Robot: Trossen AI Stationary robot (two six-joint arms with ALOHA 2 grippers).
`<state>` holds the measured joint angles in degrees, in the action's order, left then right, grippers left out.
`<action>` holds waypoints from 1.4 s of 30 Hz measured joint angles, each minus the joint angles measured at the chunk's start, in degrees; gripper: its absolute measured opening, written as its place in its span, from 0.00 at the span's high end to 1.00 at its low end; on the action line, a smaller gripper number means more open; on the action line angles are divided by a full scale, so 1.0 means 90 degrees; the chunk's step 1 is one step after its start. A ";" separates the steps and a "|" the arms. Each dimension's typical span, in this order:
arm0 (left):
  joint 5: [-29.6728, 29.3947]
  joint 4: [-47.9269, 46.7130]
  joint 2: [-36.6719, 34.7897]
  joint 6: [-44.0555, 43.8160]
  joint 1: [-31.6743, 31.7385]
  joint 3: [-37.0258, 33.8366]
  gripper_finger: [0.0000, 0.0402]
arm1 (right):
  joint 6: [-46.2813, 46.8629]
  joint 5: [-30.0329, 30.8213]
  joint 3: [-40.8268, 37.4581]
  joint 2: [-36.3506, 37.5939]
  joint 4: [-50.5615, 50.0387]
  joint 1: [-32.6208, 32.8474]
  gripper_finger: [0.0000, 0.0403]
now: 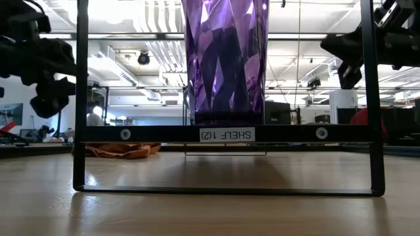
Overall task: Stack small to large cups/mugs on shelf
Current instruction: Return to Home Position
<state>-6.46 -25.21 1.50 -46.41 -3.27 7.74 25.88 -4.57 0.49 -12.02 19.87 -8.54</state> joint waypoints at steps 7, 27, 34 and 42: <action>0.0315 -0.0061 0.0031 0.0153 0.0000 0.0027 0.65 | 0.0023 -0.0017 0.0050 0.0691 -0.1068 -0.0002 0.98; 0.0312 0.0078 0.0195 0.0400 0.0000 -0.0065 0.65 | 0.0579 0.0636 0.0396 0.1151 -0.3011 0.0000 0.98; 0.0311 0.0100 0.0309 0.0381 0.0000 -0.0070 0.65 | 0.0579 0.0636 0.0393 0.1152 -0.3006 0.0000 0.98; 0.0311 0.0095 0.0332 0.0379 0.0000 -0.0072 0.65 | 0.0579 0.0636 0.0391 0.1152 -0.3003 0.0000 0.98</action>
<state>-3.66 -24.35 4.48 -43.00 -3.27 7.09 31.09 1.15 4.01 -1.65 -7.16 -8.54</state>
